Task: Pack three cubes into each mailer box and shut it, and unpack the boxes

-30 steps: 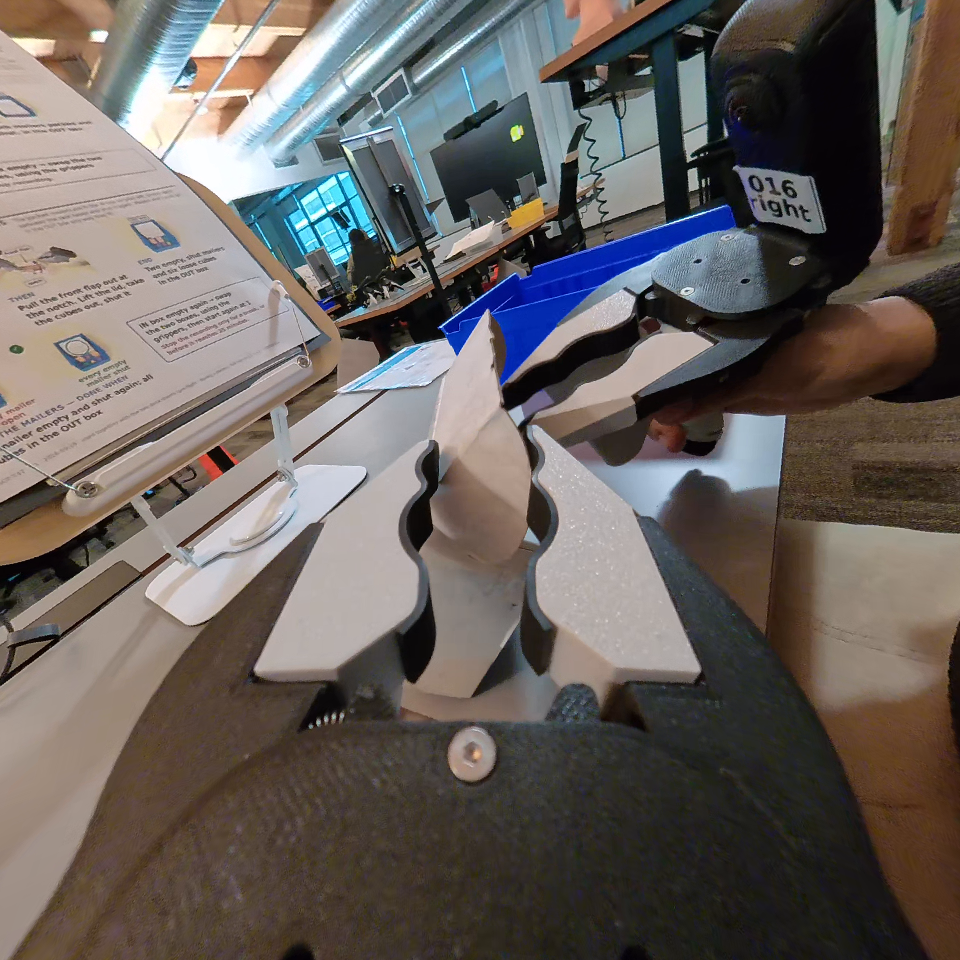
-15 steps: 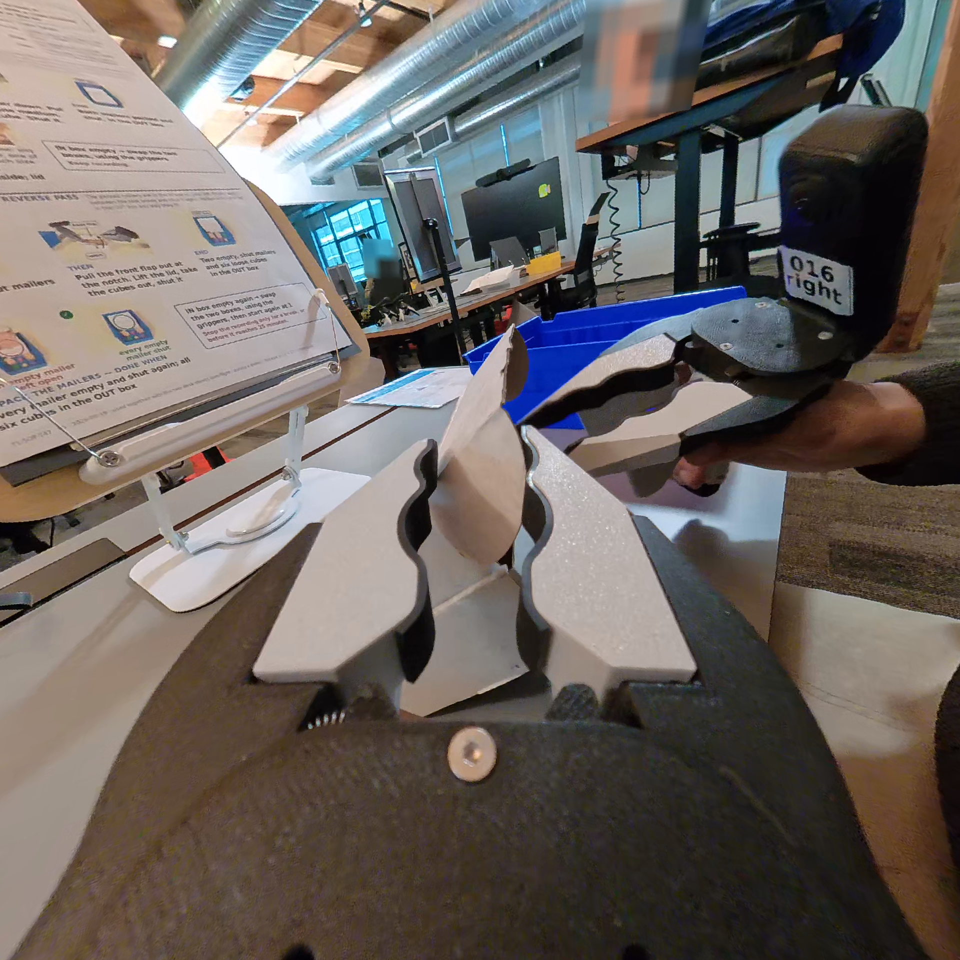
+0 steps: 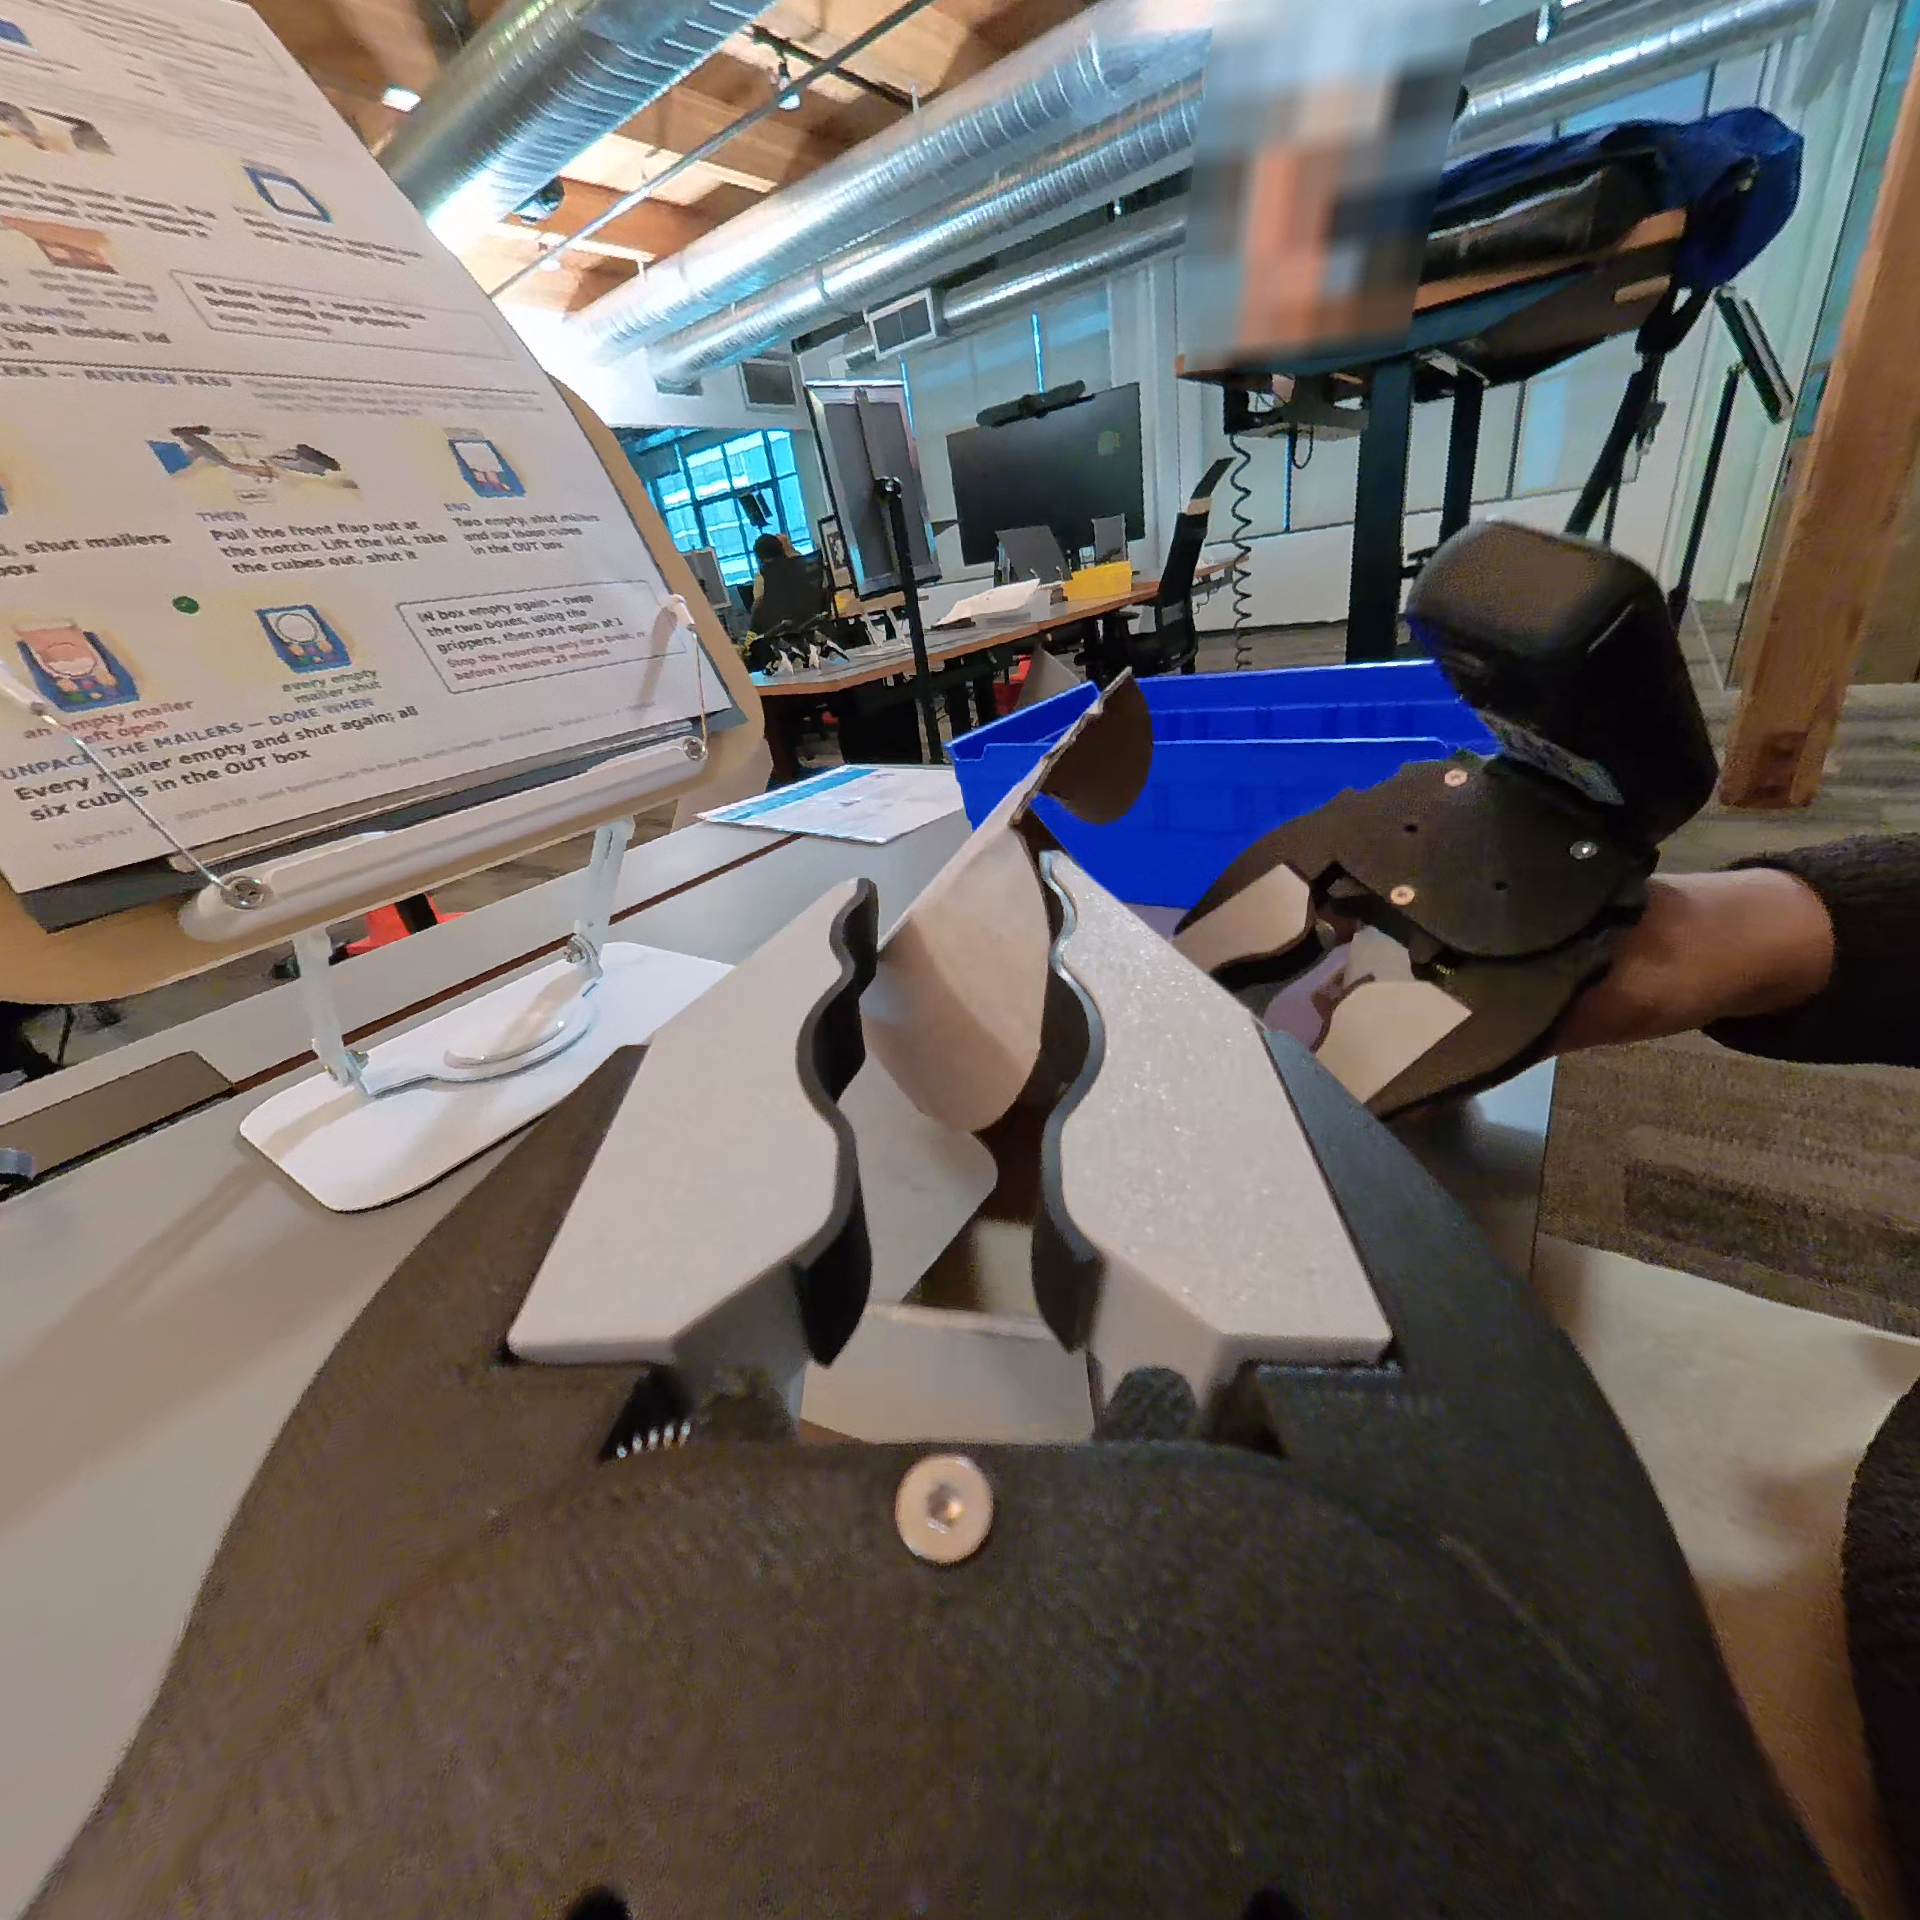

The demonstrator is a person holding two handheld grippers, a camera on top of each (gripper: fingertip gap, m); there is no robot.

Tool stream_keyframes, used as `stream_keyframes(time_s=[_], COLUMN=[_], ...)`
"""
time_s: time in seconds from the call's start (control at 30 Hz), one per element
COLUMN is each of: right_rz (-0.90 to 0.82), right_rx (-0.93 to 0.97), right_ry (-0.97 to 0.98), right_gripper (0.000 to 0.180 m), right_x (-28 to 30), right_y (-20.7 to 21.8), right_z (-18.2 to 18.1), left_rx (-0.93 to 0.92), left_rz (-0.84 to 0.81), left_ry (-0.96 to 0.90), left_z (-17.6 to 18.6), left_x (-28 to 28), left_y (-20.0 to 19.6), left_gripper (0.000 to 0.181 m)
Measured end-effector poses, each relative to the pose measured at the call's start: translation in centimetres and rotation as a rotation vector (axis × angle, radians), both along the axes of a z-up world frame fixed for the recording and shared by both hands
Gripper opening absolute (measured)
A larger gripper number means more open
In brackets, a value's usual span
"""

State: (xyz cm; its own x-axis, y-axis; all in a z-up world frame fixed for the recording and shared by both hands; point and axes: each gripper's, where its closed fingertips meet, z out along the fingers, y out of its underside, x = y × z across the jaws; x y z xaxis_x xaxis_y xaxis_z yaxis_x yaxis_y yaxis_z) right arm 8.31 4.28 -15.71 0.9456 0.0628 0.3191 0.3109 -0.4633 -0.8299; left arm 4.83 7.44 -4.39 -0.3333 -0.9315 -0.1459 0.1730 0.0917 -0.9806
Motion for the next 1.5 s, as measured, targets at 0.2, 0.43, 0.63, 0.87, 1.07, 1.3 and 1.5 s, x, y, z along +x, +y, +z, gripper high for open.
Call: stream_keyframes(time_s=[0.2,0.43,0.63,0.87,1.07,1.3,1.5], right_rz=[0.052,0.194,0.301,0.400,0.460,0.428,0.371], right_rx=[-0.037,-0.043,-0.050,-0.086,-0.147,-0.115,-0.038], right_ry=[-0.031,-0.142,-0.018,0.090,0.228,0.241,0.287], right_gripper=[0.029,0.021,0.013,0.009,0.010,0.015,0.029], right_x=[-0.2,-1.1,-2.4,-3.5,-3.3,-2.1,-1.0], right_y=[-0.6,-1.7,-2.9,-4.3,-6.3,-6.7,-6.4], right_z=[-0.1,-0.1,0.2,0.3,0.2,0.4,1.7], left_rx=[-0.020,-0.014,-0.008,-0.019,-0.181,-0.250,-0.296], left_rz=[0.097,0.134,0.154,0.252,0.372,0.294,0.213], left_ry=[-0.055,-0.064,-0.059,-0.017,0.073,0.106,0.086], left_z=[1.1,1.2,0.9,0.2,-1.1,-1.5,-0.9], left_x=[0.0,0.1,0.3,1.0,1.5,1.7,1.5], left_y=[2.0,2.6,2.9,5.1,9.4,8.8,7.5], left_gripper=[0.021,0.022,0.025,0.029,0.026,0.028,0.031])
